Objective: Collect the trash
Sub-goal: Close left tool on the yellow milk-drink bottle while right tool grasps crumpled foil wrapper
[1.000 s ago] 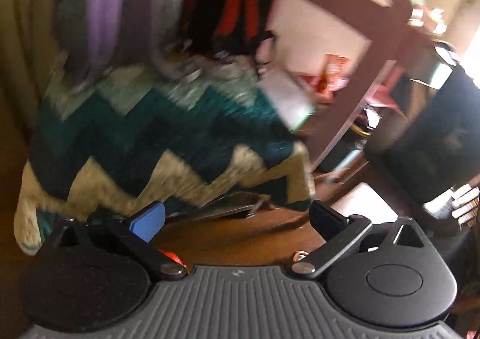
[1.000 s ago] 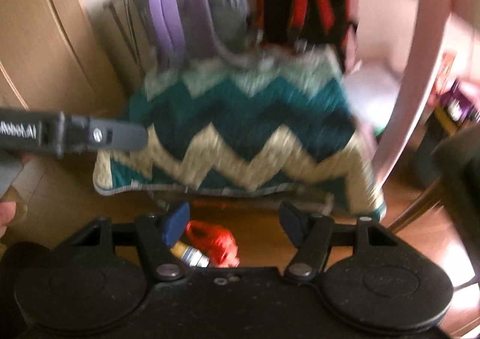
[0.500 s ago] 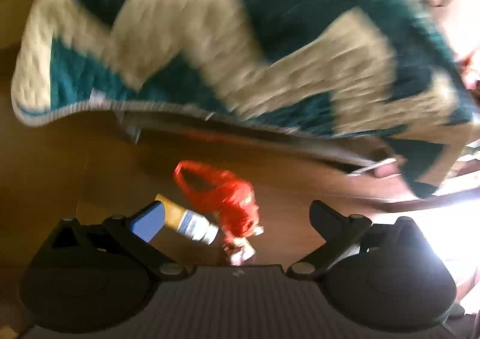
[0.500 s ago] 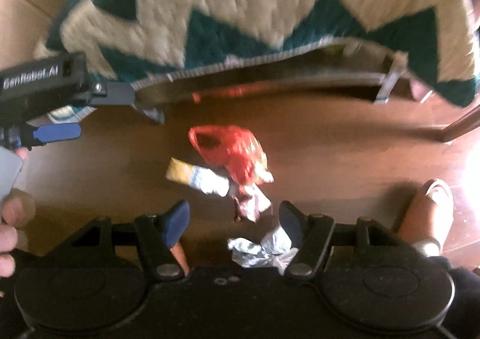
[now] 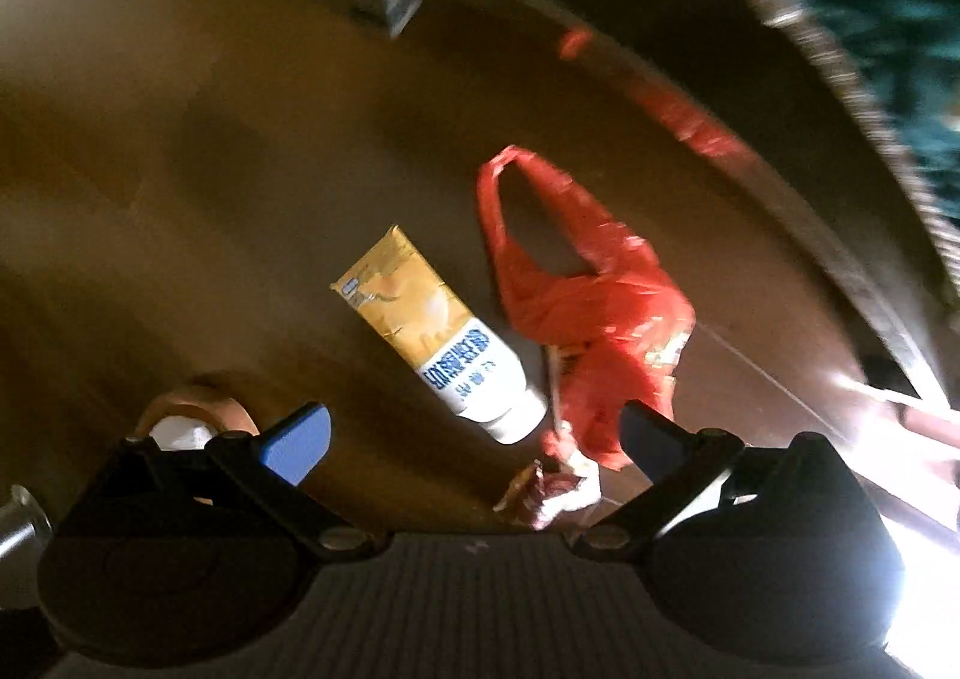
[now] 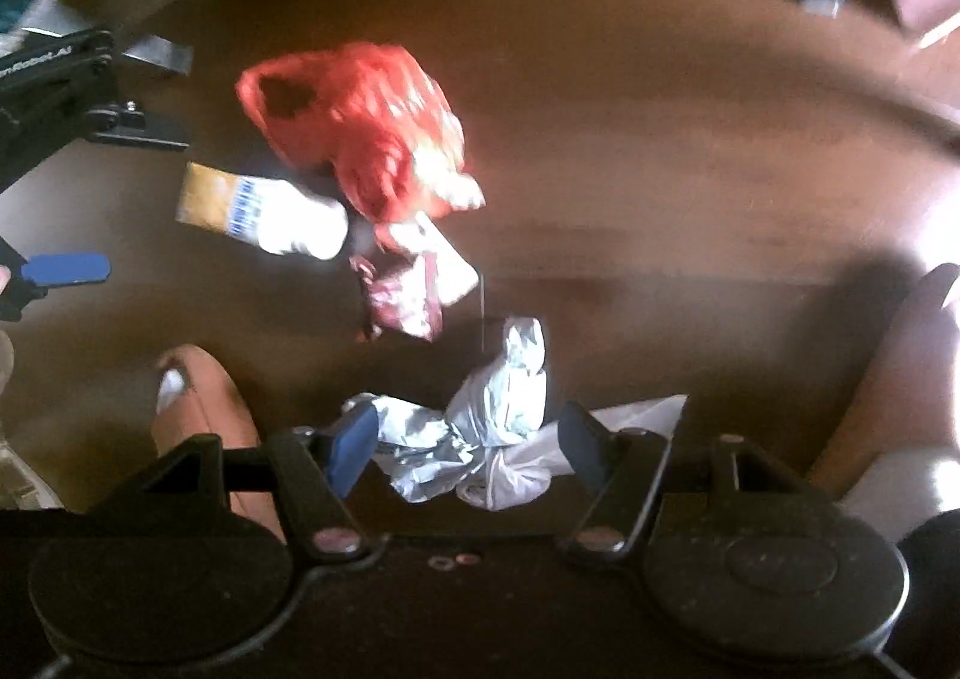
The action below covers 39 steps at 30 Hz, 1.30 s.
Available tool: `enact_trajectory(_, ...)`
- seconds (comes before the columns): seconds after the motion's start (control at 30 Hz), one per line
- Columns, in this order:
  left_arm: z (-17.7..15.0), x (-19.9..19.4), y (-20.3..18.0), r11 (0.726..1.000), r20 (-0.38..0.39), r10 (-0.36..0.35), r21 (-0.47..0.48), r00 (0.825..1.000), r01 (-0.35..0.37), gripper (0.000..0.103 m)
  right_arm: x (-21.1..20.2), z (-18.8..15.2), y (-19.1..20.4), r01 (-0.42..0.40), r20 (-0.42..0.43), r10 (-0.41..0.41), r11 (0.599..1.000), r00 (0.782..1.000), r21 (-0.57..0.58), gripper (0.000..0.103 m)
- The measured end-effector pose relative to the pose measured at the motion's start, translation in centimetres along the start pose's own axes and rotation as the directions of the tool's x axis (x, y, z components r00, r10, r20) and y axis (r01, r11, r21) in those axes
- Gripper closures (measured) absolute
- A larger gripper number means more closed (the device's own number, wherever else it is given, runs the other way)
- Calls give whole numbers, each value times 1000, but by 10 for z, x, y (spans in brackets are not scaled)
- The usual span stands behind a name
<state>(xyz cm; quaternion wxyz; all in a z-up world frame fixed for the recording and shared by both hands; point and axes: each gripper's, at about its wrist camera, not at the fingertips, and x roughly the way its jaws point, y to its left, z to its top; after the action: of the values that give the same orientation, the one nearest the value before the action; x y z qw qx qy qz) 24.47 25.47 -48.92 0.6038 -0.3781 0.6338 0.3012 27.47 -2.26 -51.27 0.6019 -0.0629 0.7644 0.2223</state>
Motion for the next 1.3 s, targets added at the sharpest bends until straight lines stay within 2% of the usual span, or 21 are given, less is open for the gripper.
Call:
enact_trajectory(0.13, 6, 31, 2, 1000, -51, 24, -14, 998, -25, 0, 30, 3, -11, 8, -47, -5, 999, 999, 52, 37)
enact_trajectory(0.3, 12, 64, 13, 997, -94, 41, -59, 995, -47, 0, 64, 10, -17, -25, -73, 33, 994, 997, 105, 37)
enact_trajectory(0.53, 17, 90, 26, 992, -126, 10, -120, 992, -25, 1, 89, 14, -24, -36, -96, 49, 990, 994, 133, 37)
enact_trajectory(0.7, 22, 101, 31, 992, -132, -3, -128, 991, -14, 2, 97, 17, -29, -37, -101, 55, 985, 993, 166, 38)
enact_trajectory(0.83, 23, 105, 30, 994, -130, 1, -111, 991, -16, 10, 100, 19, -27, -19, -91, 33, 988, 995, 151, 39)
enact_trajectory(0.9, 21, 106, 25, 994, -137, 2, -104, 991, -16, 19, 99, 20, -24, -12, -87, 25, 990, 996, 141, 39)
enact_trajectory(0.97, 18, 109, 23, 995, -146, 2, -99, 989, -16, 32, 99, 21, -20, -2, -83, 12, 992, 996, 124, 40)
enact_trajectory(1.0, 17, 110, 21, 995, -148, 5, -95, 989, -19, 34, 98, 20, -18, 9, -82, 1, 993, 997, 115, 44)
enact_trajectory(1.07, 18, 113, 20, 996, -149, 0, -93, 989, -14, 47, 103, 18, -12, 27, -78, -18, 994, 997, 106, 58)
enact_trajectory(1.13, 14, 115, 17, 995, -151, -6, -95, 988, -9, 54, 101, 18, -12, 28, -76, -21, 994, 997, 103, 58)
enact_trajectory(1.3, 11, 106, 12, 997, -131, 25, -73, 991, -35, 55, 90, 20, -7, 39, -53, -34, 996, 998, 82, 60)
